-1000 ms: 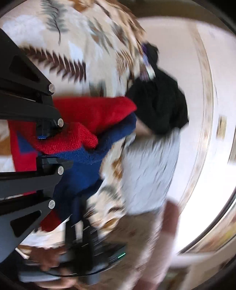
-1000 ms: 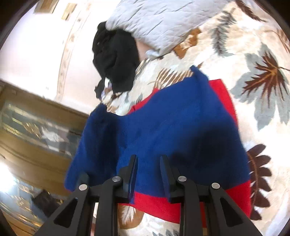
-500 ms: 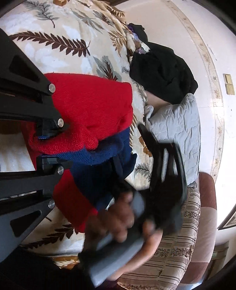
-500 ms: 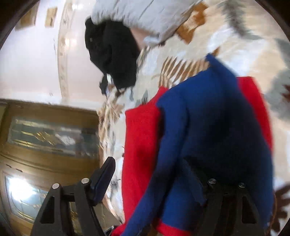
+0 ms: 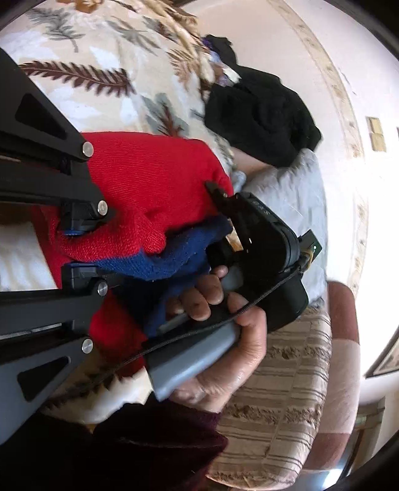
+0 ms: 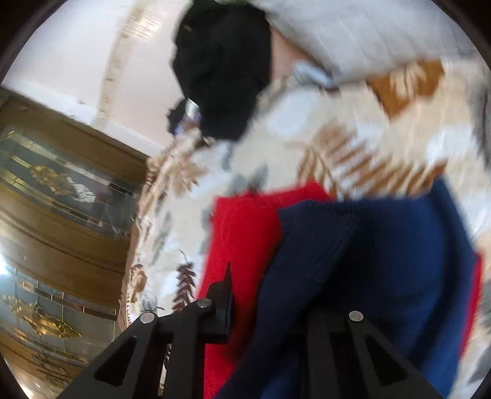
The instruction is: Fold small clothes
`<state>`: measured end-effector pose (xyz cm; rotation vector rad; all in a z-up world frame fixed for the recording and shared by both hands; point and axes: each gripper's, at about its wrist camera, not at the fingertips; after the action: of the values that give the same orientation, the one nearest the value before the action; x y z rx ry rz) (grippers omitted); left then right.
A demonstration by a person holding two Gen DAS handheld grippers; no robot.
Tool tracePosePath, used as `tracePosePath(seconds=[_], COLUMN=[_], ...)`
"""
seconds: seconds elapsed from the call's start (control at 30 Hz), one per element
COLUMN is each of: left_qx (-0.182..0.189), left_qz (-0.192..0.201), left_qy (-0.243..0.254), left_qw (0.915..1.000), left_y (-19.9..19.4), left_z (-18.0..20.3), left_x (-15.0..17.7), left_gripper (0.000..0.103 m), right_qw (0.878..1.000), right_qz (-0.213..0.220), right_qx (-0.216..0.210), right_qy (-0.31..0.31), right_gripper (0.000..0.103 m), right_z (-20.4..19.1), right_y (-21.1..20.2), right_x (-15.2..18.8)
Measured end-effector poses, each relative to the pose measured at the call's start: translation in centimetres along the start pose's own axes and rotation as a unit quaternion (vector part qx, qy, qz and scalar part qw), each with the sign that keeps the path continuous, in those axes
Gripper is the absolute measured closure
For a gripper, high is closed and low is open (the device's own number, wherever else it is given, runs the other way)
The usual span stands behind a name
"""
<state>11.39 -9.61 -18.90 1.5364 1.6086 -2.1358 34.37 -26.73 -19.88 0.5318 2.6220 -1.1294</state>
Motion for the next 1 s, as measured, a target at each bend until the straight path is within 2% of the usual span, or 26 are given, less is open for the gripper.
tracePosePath(seconds=[0.1,0.2,0.27,0.33,0.4,0.47,0.57,0.6,0.63,0.67,0.73,0.83,1.0], left_qx=[0.027,0.052,0.057,0.066,0.071,0.081,0.131,0.153,0.157,0.154,0.118,0.077,0.014], left_qz=[0.005,0.0,-0.009,-0.043,-0.078,-0.09,-0.097,-0.081,-0.066,-0.052,-0.032,-0.037,-0.053], left_qy=[0.014,0.028,0.035,0.037,0.034,0.034,0.052,0.062,0.066,0.068,0.057,-0.001,-0.084], left_qw=[0.9995,0.9983,0.9977,0.9962,0.9938,0.992,0.9852,0.983,0.9831,0.9844,0.9908,0.9963,0.995], left_y=[0.1,1.8,3.1,5.4,6.6,6.5,4.1,2.5,1.4,0.4,-0.9,-0.6,0.5], left_z=[2.0,4.4,5.5,6.5,7.1,7.0,6.1,5.4,4.8,4.2,2.1,-1.9,-7.0], left_x=[-2.1,-4.1,-4.6,-4.7,-4.2,-3.7,-3.2,-3.1,-2.9,-2.9,-3.0,-2.7,-2.0], left_gripper=[0.092,0.092,0.092,0.091,0.087,0.084,0.066,0.053,0.04,0.035,0.032,0.032,0.032], right_qw=[0.999,0.999,0.999,0.999,0.999,0.997,0.997,0.997,0.997,0.997,0.997,0.993,0.993], right_qz=[0.03,0.042,0.036,0.03,-0.002,-0.036,-0.038,-0.039,-0.035,-0.028,-0.021,-0.003,0.038], right_qx=[0.003,0.014,0.018,0.031,0.026,0.013,0.0,0.004,0.015,0.032,0.059,0.116,0.11], right_qy=[-0.009,0.005,0.021,0.029,0.039,0.063,0.072,0.072,0.067,0.057,0.048,0.024,-0.022], right_gripper=[0.085,0.085,0.085,0.085,0.085,0.082,0.078,0.077,0.077,0.077,0.075,0.075,0.075], right_z=[0.6,3.4,5.3,6.8,8.8,10.9,11.3,11.1,10.8,10.5,9.9,8.6,5.2], right_y=[-3.0,-5.2,-5.4,-4.9,-3.9,-2.5,-3.0,-3.6,-4.2,-4.9,-6.5,-8.7,-11.2], right_x=[-0.4,-0.8,-1.3,-1.6,-1.7,-1.4,-1.5,-1.4,-1.2,-0.8,0.3,2.6,5.4])
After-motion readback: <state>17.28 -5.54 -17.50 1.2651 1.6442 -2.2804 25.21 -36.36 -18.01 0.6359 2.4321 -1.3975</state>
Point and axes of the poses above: each gripper's, at about its wrist camera, not at the fingertips, and y roughly the way its jaws point, z to its right, x to its underside, and after that the axes turned 10 degrees about -z, right-handed
